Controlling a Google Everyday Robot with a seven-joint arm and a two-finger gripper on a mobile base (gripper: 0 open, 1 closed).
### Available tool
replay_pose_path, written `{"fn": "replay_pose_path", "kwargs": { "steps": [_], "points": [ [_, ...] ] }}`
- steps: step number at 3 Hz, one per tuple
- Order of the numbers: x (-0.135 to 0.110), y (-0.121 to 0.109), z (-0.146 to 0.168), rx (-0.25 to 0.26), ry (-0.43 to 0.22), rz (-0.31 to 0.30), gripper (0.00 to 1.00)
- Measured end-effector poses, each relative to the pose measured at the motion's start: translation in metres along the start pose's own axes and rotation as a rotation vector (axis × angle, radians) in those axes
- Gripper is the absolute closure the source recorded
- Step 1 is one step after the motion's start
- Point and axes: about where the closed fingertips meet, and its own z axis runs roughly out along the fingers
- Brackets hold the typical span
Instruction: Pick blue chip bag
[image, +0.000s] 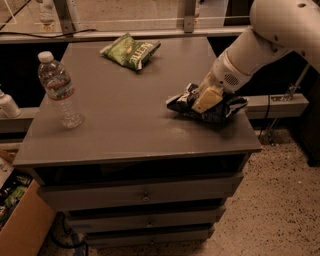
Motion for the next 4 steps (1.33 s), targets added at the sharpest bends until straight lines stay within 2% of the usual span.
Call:
{"fn": "replay_pose_path", "kwargs": {
  "steps": [1,2,4],
  "points": [
    [-0.017,0.029,0.004,-0.087,-0.039,-0.017,1.00],
    [-0.056,0.057,0.004,-0.176,-0.131,-0.071,1.00],
    [-0.145,0.093,-0.032,-0.294,-0.381,-0.188,1.00]
  ]
}}
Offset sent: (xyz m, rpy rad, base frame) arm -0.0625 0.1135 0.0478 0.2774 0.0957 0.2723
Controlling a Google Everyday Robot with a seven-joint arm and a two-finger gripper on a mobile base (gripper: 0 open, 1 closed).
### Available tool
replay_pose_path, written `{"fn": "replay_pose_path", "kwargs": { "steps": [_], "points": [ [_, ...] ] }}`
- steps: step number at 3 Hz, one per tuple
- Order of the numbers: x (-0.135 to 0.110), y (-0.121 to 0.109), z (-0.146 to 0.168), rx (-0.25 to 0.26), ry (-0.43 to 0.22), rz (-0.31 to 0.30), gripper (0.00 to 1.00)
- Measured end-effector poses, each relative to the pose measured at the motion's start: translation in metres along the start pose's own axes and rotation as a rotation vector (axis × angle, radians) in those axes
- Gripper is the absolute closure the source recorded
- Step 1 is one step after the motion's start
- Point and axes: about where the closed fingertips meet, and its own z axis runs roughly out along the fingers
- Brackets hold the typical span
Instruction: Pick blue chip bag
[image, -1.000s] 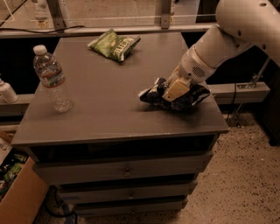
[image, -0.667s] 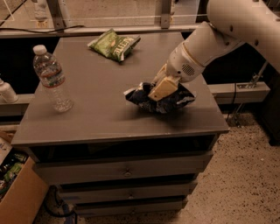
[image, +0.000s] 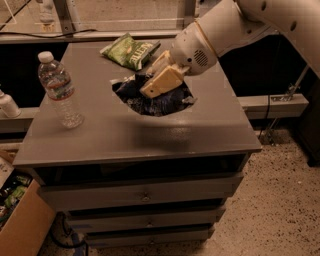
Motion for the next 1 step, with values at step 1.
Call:
{"fn": "replay_pose_path", "kwargs": {
  "steps": [1],
  "points": [
    [0.0000,0.0000,0.0001,0.000,0.000,0.000,1.00]
  ]
}}
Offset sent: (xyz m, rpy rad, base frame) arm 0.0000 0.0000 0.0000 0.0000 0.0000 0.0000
